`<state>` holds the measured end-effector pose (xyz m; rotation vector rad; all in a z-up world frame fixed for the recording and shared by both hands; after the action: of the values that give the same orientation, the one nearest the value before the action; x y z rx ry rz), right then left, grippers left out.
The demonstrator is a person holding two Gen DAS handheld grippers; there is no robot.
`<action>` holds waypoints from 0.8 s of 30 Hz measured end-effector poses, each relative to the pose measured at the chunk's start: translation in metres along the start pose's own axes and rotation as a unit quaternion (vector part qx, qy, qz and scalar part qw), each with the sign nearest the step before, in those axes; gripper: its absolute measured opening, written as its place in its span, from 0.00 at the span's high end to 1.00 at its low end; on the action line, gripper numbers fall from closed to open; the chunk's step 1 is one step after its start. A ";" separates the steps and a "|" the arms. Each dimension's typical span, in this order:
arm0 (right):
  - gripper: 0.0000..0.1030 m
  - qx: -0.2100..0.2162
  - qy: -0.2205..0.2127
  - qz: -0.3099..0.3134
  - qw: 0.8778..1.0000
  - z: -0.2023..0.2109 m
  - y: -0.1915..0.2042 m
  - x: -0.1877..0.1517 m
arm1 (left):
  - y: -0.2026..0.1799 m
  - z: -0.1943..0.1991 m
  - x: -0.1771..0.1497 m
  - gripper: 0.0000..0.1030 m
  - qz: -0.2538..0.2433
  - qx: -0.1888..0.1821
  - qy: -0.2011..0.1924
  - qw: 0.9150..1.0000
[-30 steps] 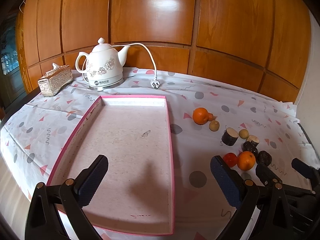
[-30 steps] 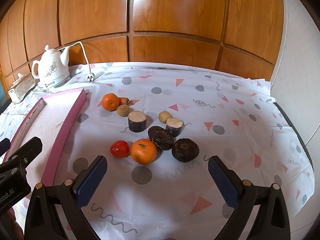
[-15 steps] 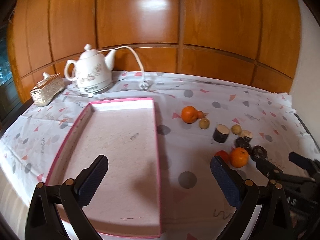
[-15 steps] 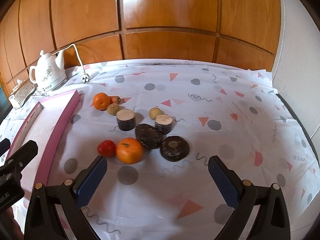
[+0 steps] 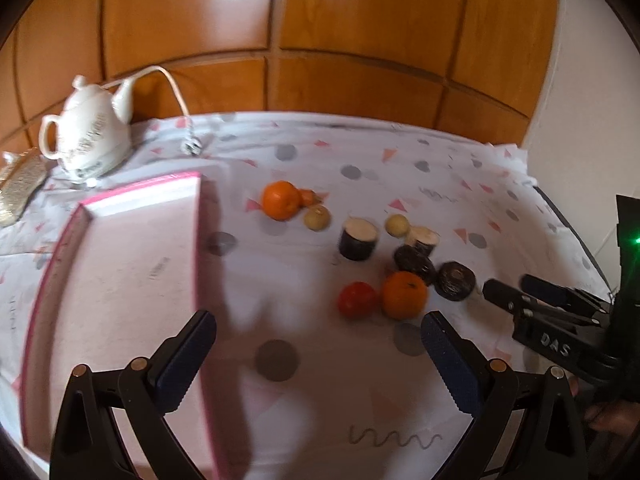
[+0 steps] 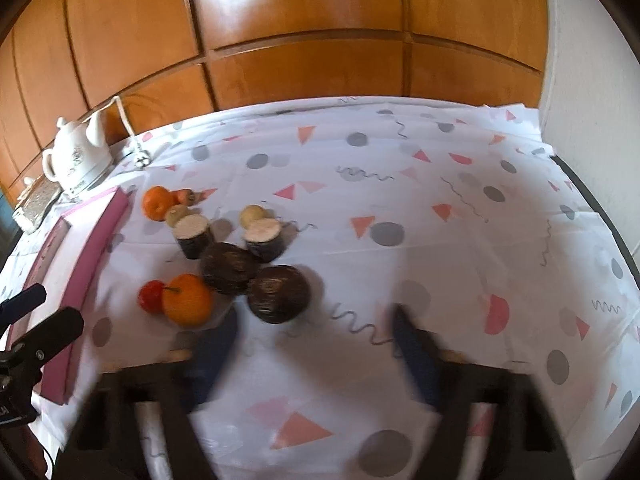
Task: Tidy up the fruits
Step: 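Reach the left tool to the red tomato and close on it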
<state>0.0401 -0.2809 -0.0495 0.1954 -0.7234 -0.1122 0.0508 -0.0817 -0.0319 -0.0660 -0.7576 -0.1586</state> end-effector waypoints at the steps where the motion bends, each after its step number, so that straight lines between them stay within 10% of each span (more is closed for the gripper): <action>1: 0.47 0.001 0.005 -0.004 1.000 -0.002 -0.003 0.000 | -0.004 -0.003 0.000 0.00 -0.004 -0.007 0.007 1.000; 7: 0.72 0.028 0.022 -0.005 0.999 -0.011 -0.011 -0.005 | -0.018 -0.013 -0.002 0.03 -0.037 -0.021 0.019 0.999; 17: 0.72 0.087 0.029 0.018 0.996 -0.018 0.002 -0.005 | -0.021 -0.036 -0.003 0.38 -0.027 -0.044 0.050 0.997; 24: 0.72 0.103 0.034 0.022 0.994 -0.016 0.002 -0.009 | -0.022 -0.053 0.003 0.44 -0.023 -0.040 0.058 0.997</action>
<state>0.0442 -0.2750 -0.0661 0.3789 -0.6702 0.0120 0.0848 -0.1097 -0.0685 -0.1149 -0.6375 -0.2350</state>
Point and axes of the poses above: each gripper's, at about its wrist camera, not at the fingertips, and z roughly against the way its jaws point, y to its left, x to its top, the point moved 3 cm from there along -z, roughly the way its jaws point, and after that the axes turned 9 degrees about x, right-handed, at the moved point
